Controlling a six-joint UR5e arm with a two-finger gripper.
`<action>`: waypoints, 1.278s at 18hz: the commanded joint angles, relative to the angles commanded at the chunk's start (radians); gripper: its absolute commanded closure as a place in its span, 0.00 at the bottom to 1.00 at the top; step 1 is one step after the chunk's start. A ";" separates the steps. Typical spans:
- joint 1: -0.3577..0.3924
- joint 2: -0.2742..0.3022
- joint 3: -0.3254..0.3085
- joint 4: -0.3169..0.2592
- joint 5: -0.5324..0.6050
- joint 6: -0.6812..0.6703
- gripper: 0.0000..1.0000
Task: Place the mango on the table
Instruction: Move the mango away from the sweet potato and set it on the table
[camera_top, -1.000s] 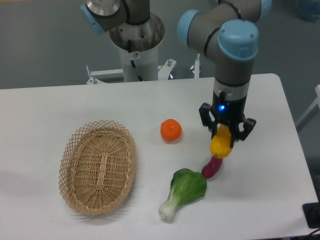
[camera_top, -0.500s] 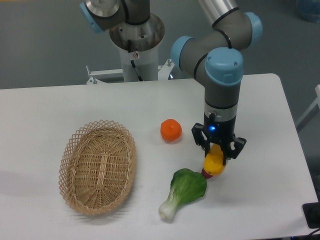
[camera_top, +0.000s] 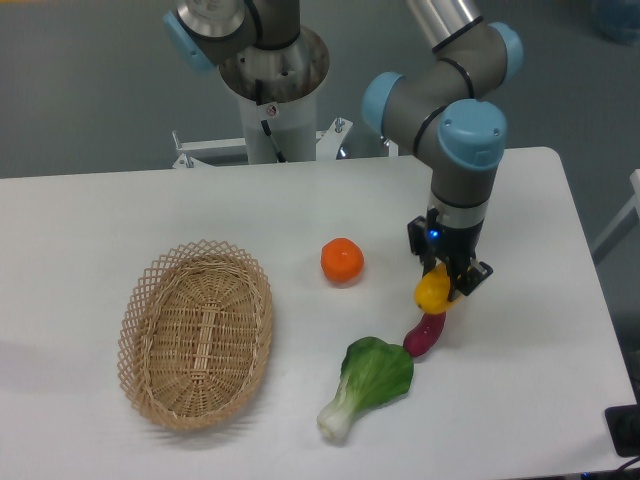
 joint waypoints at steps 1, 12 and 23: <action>0.014 0.000 -0.023 0.017 0.000 0.046 0.55; 0.048 0.009 -0.101 0.040 0.000 0.126 0.55; 0.051 0.025 -0.121 0.040 -0.003 0.111 0.00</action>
